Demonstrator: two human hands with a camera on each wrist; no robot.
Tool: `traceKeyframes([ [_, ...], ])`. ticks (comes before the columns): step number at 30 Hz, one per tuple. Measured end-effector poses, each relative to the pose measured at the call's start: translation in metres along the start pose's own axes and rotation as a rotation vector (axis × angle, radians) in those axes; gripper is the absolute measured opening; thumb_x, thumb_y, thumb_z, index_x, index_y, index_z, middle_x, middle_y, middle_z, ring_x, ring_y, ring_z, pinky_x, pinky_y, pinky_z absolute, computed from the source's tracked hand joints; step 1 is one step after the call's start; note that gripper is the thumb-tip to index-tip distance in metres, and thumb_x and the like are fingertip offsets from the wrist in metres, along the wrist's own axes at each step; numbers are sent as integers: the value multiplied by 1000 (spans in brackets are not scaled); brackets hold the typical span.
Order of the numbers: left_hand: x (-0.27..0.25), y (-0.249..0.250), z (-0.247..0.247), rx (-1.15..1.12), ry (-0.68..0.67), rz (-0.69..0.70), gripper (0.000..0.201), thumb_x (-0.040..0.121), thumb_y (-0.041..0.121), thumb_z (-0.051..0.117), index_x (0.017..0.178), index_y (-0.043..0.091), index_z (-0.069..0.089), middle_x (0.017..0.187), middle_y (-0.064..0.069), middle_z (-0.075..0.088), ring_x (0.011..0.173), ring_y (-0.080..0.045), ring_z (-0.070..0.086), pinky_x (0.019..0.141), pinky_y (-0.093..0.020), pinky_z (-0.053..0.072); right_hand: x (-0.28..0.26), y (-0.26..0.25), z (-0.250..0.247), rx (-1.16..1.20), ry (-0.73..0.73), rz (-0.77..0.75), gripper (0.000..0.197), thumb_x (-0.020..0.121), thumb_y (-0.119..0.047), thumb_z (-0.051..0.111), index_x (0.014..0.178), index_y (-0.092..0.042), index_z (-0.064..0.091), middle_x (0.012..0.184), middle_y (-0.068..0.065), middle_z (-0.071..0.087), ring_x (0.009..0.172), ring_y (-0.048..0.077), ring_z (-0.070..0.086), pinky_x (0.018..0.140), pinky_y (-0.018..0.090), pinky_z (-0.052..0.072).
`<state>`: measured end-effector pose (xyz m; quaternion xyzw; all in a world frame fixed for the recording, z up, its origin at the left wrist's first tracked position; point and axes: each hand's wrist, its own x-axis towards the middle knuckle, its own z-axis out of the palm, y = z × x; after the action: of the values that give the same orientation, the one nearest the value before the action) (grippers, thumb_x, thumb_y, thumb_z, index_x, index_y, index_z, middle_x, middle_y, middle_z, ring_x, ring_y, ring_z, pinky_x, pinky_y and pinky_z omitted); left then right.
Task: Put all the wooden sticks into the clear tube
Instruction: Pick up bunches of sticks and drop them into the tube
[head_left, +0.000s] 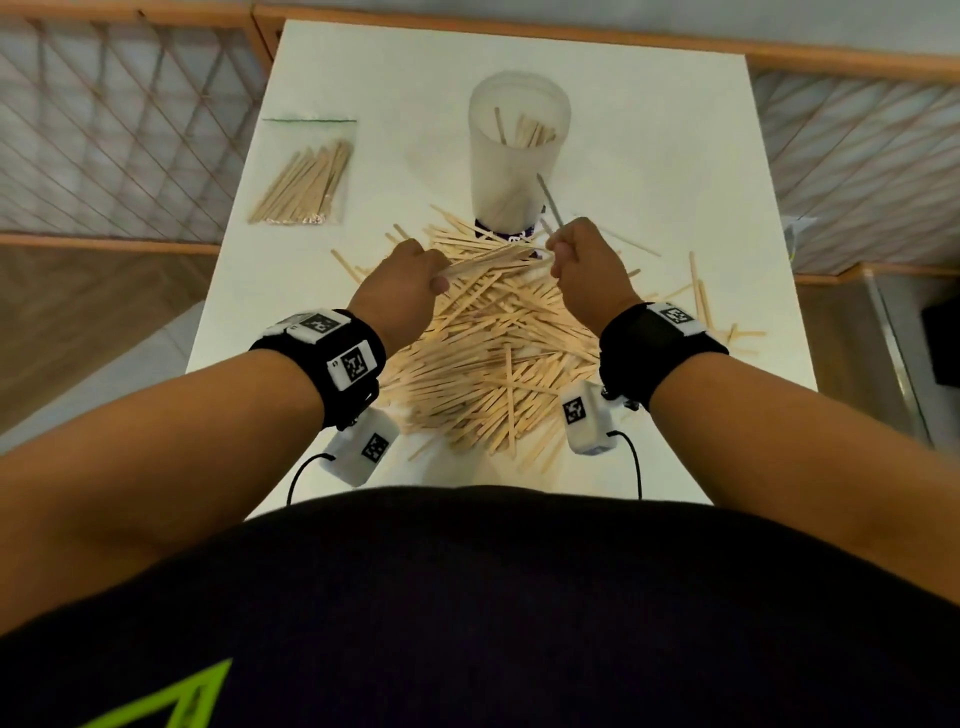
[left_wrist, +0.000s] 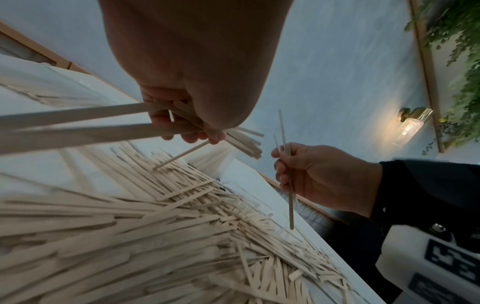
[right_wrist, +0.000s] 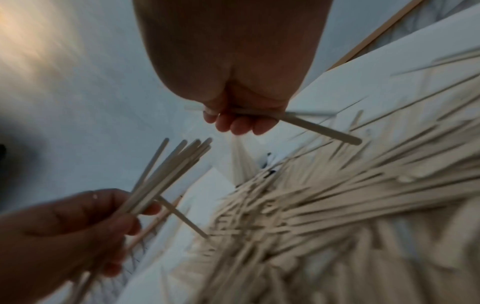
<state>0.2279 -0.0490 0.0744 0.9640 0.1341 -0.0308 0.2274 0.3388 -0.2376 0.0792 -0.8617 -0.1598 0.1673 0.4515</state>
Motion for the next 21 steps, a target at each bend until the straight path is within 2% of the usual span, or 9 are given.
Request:
traceKeyframes([
  [2, 1, 3, -6, -50, 45, 18, 29, 100, 16, 41, 124, 4, 54, 110, -17, 50, 92, -35, 53, 80, -37, 41, 1, -18, 3, 77, 40, -11, 22, 100, -24, 41, 93, -4, 47, 80, 4, 46, 71, 13, 39, 63, 28, 34],
  [5, 5, 9, -19, -142, 111, -27, 25, 100, 15, 40, 117, 3, 55, 101, -14, 48, 85, -27, 48, 72, -26, 31, -1, -43, 4, 196, 66, -6, 33, 97, -39, 48, 79, -13, 40, 72, -4, 37, 64, 9, 35, 58, 23, 30],
  [7, 7, 16, -31, -216, 135, -34, 18, 101, 17, 40, 103, 7, 54, 87, -6, 44, 77, -22, 42, 62, -25, 26, -2, -56, 7, 326, 58, 36, 34, 94, -41, 55, 72, -18, 43, 68, -10, 42, 59, 5, 38, 58, 20, 32],
  [9, 8, 27, -44, -297, 112, -28, 15, 101, 19, 40, 94, 11, 51, 80, -2, 43, 70, -20, 41, 54, -27, 27, -1, -67, 12, 476, 21, 77, 28, 89, -43, 62, 77, -19, 53, 70, -10, 50, 59, 4, 43, 60, 20, 35],
  [12, 9, 40, -55, -407, 3, -1, 14, 100, 20, 43, 102, 11, 52, 80, -5, 52, 69, -18, 46, 58, -28, 36, 0, -83, 17, 569, -27, 85, 22, 89, -37, 65, 84, -17, 58, 69, -8, 54, 55, 3, 44, 57, 20, 37],
  [15, 9, 45, -65, -504, -98, -13, 22, 98, 23, 45, 118, 14, 50, 99, -13, 62, 77, -19, 51, 68, -35, 45, 4, -99, 17, 671, -34, 86, 16, 92, -26, 62, 92, -11, 59, 65, -7, 57, 47, 1, 47, 55, 23, 36],
  [17, 7, 44, -68, -527, -135, -20, 25, 98, 21, 46, 122, 17, 49, 97, -9, 60, 77, -18, 51, 68, -35, 46, 6, -108, 15, 712, -19, 77, 12, 96, -24, 55, 94, -12, 55, 74, -3, 61, 52, 3, 46, 54, 22, 36],
  [19, 7, 40, -68, -532, -155, -28, 24, 98, 18, 45, 121, 18, 50, 93, -3, 59, 77, -18, 50, 68, -33, 45, 9, -114, 11, 709, 11, 51, 11, 99, -25, 48, 95, -16, 51, 80, -2, 64, 62, 8, 44, 59, 23, 37],
  [21, 6, 33, -68, -529, -165, -62, 27, 98, 14, 42, 122, 21, 52, 92, 2, 60, 75, -15, 49, 61, -22, 42, 12, -119, 6, 665, 62, 35, 13, 101, -27, 43, 96, -18, 51, 78, -3, 64, 71, 11, 47, 70, 27, 39],
])
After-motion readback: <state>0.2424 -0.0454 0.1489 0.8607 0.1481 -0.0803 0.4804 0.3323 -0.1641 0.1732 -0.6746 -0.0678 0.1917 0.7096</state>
